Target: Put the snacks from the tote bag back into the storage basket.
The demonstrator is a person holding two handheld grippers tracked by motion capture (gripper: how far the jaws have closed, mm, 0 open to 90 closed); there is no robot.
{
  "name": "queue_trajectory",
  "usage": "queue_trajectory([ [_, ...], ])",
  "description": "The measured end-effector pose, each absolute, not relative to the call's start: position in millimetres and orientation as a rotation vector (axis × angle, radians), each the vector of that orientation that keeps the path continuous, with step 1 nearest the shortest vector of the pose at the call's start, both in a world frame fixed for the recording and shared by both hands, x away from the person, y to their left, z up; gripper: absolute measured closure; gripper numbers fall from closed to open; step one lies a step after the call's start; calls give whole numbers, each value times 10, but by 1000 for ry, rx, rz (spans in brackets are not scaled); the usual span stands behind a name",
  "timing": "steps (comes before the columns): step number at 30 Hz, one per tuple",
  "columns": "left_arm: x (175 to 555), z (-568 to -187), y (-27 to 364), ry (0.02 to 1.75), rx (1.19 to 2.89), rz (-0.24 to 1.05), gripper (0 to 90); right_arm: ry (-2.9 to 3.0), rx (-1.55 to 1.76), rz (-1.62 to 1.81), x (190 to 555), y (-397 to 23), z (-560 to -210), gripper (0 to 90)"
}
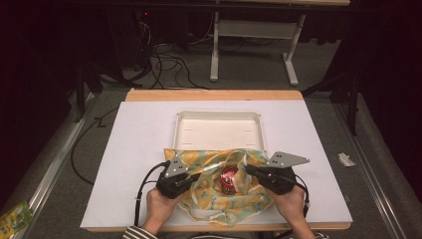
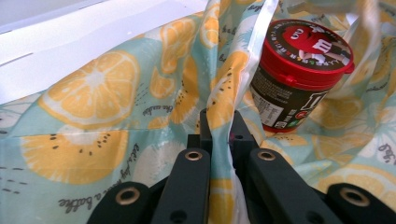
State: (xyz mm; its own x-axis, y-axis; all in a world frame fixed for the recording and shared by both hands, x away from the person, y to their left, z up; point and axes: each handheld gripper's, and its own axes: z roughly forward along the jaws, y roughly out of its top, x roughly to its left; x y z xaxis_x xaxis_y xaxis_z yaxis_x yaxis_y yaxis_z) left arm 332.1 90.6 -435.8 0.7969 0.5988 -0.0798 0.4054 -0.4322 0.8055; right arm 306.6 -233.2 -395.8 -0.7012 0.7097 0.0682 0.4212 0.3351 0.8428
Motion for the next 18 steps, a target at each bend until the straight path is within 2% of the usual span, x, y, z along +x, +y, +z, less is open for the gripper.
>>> queue_trajectory([
  [9,3347,-4359,935,774,2089,314,876,2221,1168,1240,3150,-2745,-4018,900],
  [18,3375,-4397,898,808,2125,360,813,2214,1215,1165,3250,-2780,-4097,900],
])
